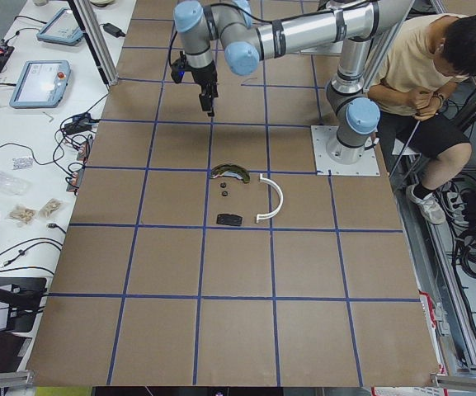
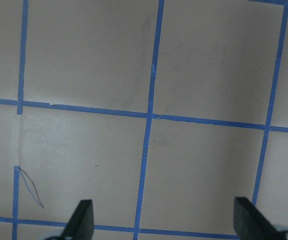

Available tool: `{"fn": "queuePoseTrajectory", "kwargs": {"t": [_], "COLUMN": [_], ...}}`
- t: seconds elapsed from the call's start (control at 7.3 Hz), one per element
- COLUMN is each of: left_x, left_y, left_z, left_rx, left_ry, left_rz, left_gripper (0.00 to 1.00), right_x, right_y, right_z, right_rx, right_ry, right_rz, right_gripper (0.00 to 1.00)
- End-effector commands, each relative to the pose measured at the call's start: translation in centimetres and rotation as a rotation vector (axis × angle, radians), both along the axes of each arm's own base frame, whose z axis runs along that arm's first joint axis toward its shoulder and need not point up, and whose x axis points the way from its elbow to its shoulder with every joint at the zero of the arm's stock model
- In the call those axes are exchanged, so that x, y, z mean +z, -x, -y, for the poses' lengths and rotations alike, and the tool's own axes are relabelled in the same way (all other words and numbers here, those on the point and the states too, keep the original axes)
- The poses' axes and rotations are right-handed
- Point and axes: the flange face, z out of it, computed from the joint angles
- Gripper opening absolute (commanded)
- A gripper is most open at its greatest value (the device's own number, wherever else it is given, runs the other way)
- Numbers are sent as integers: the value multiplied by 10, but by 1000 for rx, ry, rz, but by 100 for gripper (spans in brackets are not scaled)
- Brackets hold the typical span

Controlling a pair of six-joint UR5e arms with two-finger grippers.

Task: Place bearing gear from tray to pile

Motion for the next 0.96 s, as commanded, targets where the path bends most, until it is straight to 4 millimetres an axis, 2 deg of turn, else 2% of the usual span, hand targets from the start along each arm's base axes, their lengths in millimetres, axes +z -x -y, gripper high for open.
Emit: {"fn": "queuePoseTrajectory", "kwargs": {"t": [0.0,0.14,0.27,0.41,0.68,0.82], "left_x": [60,71,69,68,49,43], "left_y": [106,121,121,120,116,112], "left_z": [-13,-27,-32,-55,-85,-87], "left_rx": [68,38,12,2,-4,-28], "left_ry": [62,89,82,72,133,189], "left_rz": [3,-7,-6,-18,-15,-23], "left_gripper": [100,100,100,100,100,100], "right_x": [0,0,0,0,-1,-1], "right_y": [0,0,0,0,0,0], "right_z": [0,0,0,0,0,0], "right_rx": [0,0,0,0,0,0], "right_ry": [0,0,0,0,-1,-1], "right_rz": [0,0,-2,-2,-2,-2], "right_gripper": [100,100,100,100,100,100]}}
